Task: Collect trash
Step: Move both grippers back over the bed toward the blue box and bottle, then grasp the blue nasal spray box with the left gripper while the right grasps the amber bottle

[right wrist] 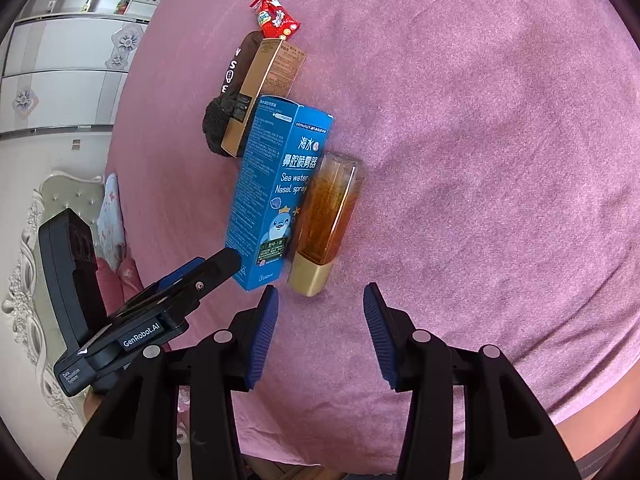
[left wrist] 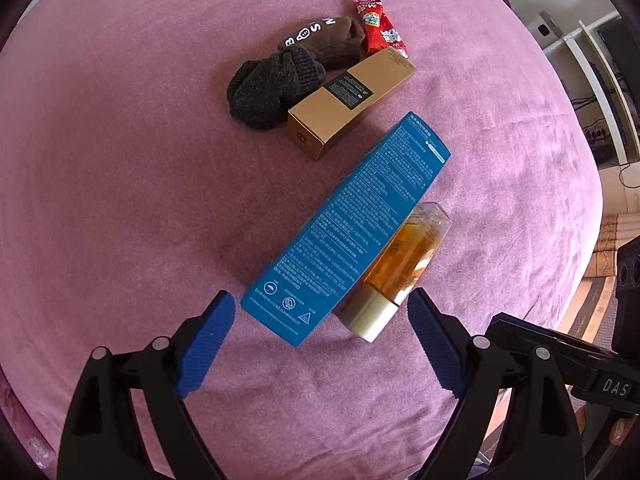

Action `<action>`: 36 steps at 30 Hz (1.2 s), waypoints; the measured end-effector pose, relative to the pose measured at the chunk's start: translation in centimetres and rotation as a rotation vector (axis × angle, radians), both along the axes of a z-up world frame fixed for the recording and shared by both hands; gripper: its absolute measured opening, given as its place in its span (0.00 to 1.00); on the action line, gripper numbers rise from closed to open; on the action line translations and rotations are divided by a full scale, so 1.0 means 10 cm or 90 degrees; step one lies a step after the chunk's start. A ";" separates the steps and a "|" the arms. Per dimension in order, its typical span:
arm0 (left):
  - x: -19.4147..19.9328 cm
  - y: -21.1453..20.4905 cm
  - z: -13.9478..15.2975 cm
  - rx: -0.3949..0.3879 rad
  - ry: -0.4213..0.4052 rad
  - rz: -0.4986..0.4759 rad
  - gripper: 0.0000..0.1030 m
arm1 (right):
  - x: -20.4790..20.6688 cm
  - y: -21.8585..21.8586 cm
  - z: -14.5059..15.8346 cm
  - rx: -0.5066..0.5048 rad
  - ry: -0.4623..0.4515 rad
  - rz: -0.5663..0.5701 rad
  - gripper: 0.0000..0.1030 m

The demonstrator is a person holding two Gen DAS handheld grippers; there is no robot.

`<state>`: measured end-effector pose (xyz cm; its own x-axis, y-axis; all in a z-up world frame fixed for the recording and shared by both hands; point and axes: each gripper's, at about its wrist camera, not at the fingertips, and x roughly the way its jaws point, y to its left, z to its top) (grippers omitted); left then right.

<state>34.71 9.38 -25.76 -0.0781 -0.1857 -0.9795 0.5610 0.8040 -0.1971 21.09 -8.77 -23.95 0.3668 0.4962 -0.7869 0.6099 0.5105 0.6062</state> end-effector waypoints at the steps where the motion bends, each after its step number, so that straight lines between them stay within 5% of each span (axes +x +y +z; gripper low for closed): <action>1: 0.04 -0.02 -0.04 0.001 0.003 -0.010 0.85 | 0.03 0.01 -0.03 0.000 0.003 -0.006 0.43; 15: 0.31 -0.16 -0.62 0.007 0.070 -0.129 0.85 | 0.34 -0.03 -0.48 0.017 0.059 -0.095 0.44; 26: 0.47 -0.08 -0.76 0.002 0.097 -0.151 0.69 | 0.53 -0.04 -0.72 0.022 0.111 -0.135 0.47; 30: 0.42 -0.12 -0.73 0.032 0.067 -0.170 0.63 | 0.60 0.07 -0.70 -0.025 0.134 -0.108 0.34; 36: 0.29 -0.16 -0.68 0.033 0.045 -0.156 0.56 | 0.49 0.07 -0.67 -0.016 0.115 -0.114 0.32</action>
<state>37.62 7.78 -32.51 -0.1839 -0.1030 -0.9775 0.7269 0.6552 -0.2057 26.00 -8.05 -30.63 0.2993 0.4159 -0.8588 0.7893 0.3978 0.4677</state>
